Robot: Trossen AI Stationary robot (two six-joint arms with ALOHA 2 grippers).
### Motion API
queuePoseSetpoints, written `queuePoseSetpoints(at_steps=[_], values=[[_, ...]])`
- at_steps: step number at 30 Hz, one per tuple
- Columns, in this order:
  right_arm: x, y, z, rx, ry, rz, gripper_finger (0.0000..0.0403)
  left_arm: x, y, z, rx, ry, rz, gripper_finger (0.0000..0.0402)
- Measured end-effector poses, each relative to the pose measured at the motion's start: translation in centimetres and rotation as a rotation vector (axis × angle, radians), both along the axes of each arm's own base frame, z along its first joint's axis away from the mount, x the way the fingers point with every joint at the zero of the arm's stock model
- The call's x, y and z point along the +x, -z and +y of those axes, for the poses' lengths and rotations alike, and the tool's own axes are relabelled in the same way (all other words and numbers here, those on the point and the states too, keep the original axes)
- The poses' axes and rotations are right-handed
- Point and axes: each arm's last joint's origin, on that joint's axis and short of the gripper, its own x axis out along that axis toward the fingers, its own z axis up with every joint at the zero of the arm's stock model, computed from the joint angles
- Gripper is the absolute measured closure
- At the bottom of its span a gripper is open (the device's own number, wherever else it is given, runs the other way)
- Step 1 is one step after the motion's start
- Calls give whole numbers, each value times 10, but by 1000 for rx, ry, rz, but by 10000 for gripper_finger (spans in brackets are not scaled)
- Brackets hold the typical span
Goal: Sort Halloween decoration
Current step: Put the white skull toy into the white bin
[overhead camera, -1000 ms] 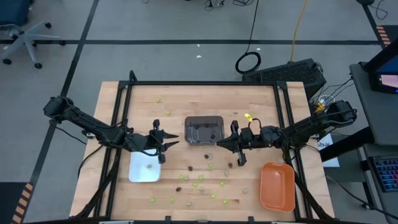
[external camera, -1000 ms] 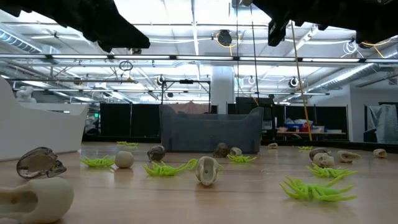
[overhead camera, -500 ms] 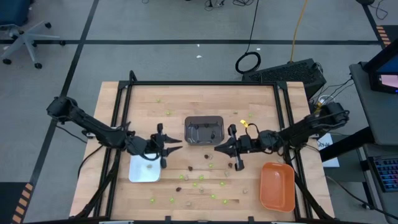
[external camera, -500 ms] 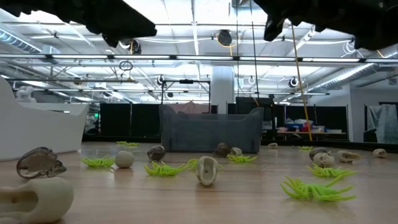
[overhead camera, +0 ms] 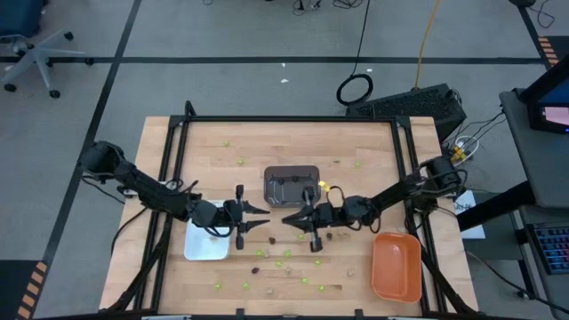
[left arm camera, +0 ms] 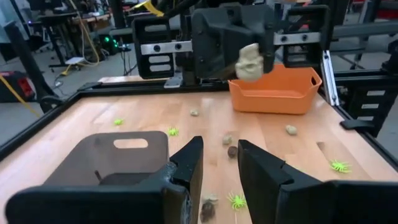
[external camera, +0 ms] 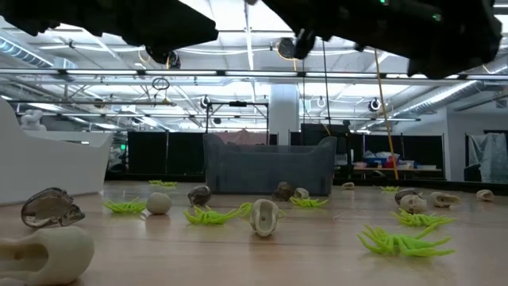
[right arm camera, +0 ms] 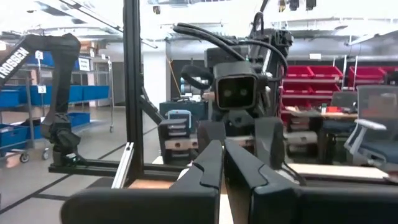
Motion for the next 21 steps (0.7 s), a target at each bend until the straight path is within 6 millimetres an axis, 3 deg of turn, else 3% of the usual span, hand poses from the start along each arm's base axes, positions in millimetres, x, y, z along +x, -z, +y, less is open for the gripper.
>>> queuePoseSetpoints(at_steps=[6,11,15,21], values=[[28,-1,2,-25,19,54,403,0,0,0,-15,-4,-1,292],[48,-1,4,-60,30,105,403,0,1,0,-11,-4,10,240],[53,-5,4,-76,37,116,403,0,1,-1,-14,28,12,208],[53,-5,4,-90,42,117,403,0,0,-2,-25,47,-1,201]])
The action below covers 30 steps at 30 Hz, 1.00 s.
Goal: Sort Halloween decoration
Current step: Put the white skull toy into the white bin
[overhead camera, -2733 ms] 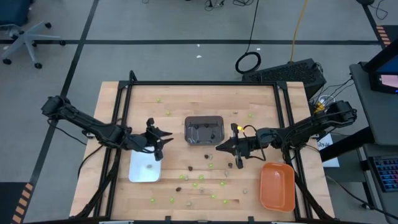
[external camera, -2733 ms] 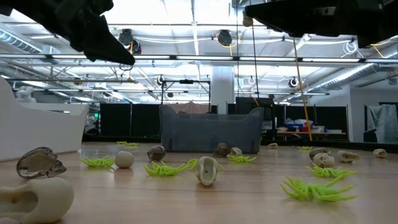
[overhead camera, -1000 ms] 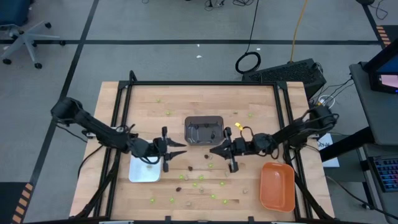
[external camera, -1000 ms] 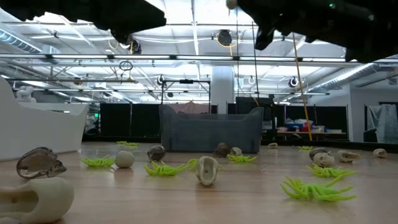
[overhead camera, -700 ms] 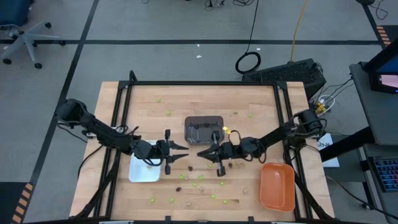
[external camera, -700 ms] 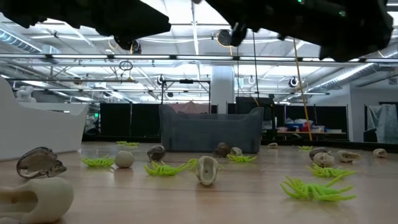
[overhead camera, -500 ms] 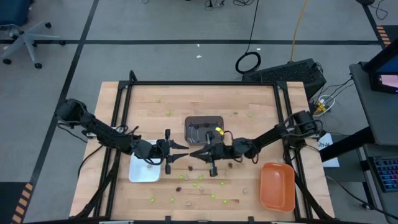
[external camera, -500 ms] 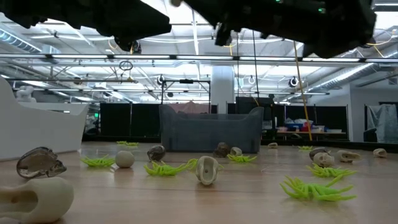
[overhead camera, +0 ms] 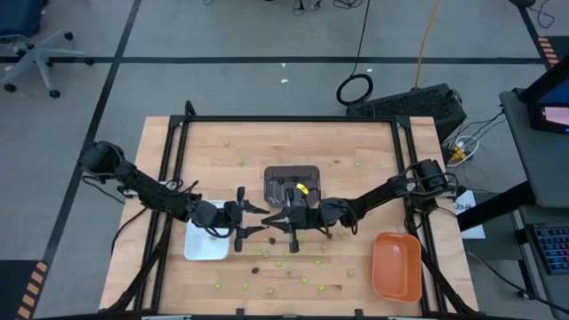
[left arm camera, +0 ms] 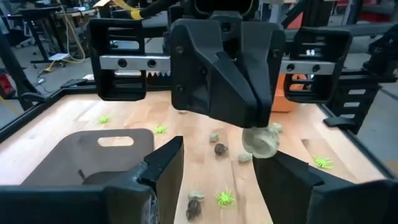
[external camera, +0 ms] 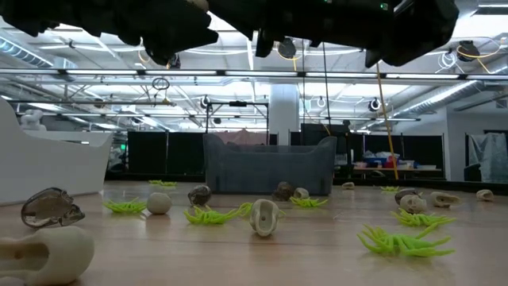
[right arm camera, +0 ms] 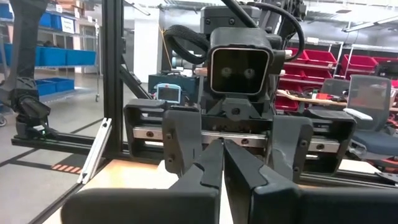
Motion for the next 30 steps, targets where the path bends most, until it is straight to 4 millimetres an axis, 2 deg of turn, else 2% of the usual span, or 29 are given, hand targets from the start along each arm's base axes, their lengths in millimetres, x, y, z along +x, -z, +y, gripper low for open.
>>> queuePoseSetpoints(at_steps=[6,12,16,23,30], values=[[0,-1,0,1,3,0,403,1,-1,1,-27,-3,-10,207],[1,2,-1,-5,10,23,403,1,-2,-1,-37,48,-12,242],[1,3,0,-6,9,27,403,0,-2,-1,-36,70,-9,278],[1,3,0,-12,24,32,403,1,-1,-1,-20,117,-5,373],[1,4,-1,-28,56,45,403,2,-1,1,-17,116,-1,375]])
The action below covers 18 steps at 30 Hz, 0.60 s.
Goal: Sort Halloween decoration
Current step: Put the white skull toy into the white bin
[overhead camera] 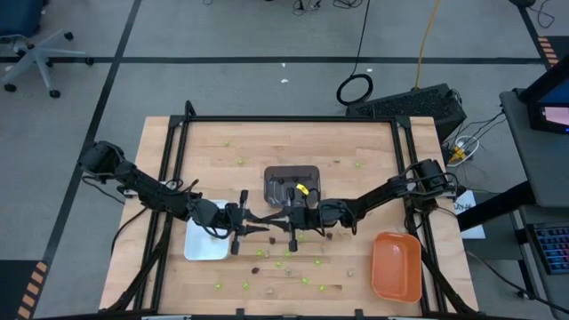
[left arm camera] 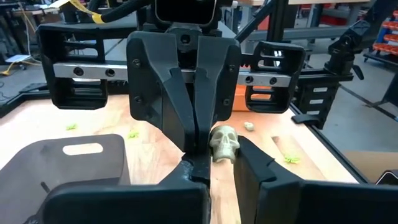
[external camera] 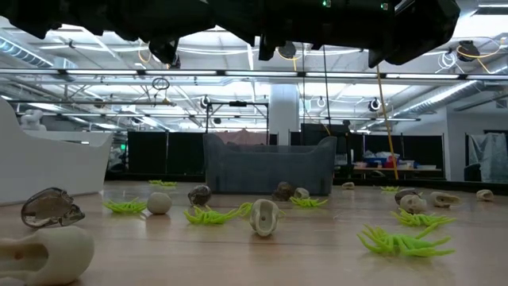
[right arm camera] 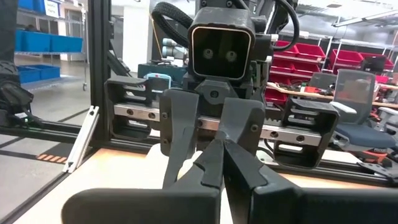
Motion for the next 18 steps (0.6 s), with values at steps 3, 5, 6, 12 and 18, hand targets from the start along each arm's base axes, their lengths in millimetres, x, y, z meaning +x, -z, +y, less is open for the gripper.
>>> queuePoseSetpoints(at_steps=[3,5,6,12,18], values=[[0,0,0,-7,2,0,403,0,0,0,1,0,2,362],[0,0,0,-18,5,2,403,0,1,0,4,0,11,359],[0,1,0,-25,7,4,403,0,1,0,6,0,14,358],[0,1,0,-34,9,4,403,0,2,0,7,0,17,355],[0,2,0,-32,34,13,403,-1,4,0,16,-1,41,354]])
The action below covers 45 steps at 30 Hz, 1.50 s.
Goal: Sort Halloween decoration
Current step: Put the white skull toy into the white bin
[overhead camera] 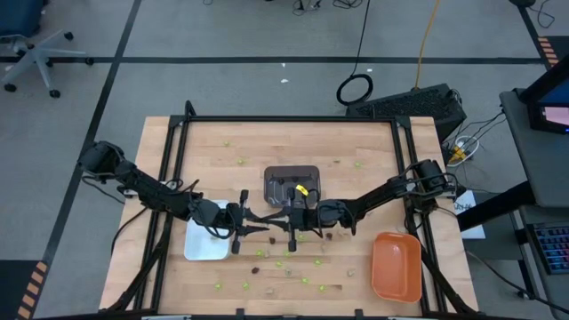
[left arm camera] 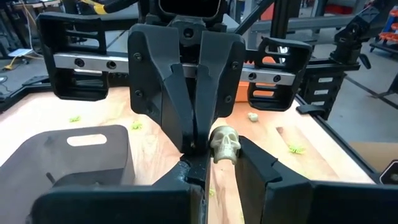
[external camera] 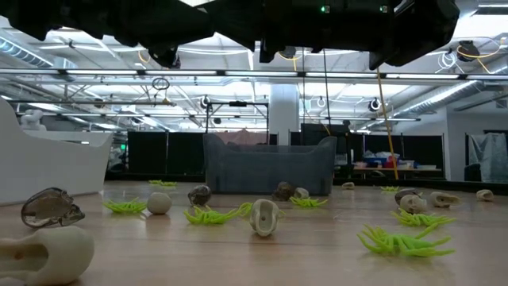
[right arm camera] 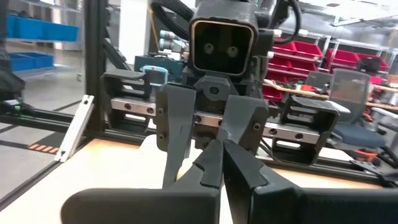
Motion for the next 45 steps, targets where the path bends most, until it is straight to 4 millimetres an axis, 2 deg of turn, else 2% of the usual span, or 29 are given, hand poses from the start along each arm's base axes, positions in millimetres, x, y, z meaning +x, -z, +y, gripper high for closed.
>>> queuePoseSetpoints(at_steps=[18,26,30,38,45], values=[[-1,-1,2,-14,16,-8,403,0,2,0,9,-1,20,352],[-1,-1,2,33,8,-15,403,-1,2,0,10,-1,21,352],[-3,-9,2,41,5,-23,403,-1,3,0,13,0,26,352],[-21,-29,22,1,-55,108,403,-7,6,3,81,6,122,352],[-40,-32,46,-84,-126,240,403,-29,-1,12,203,23,240,352]])
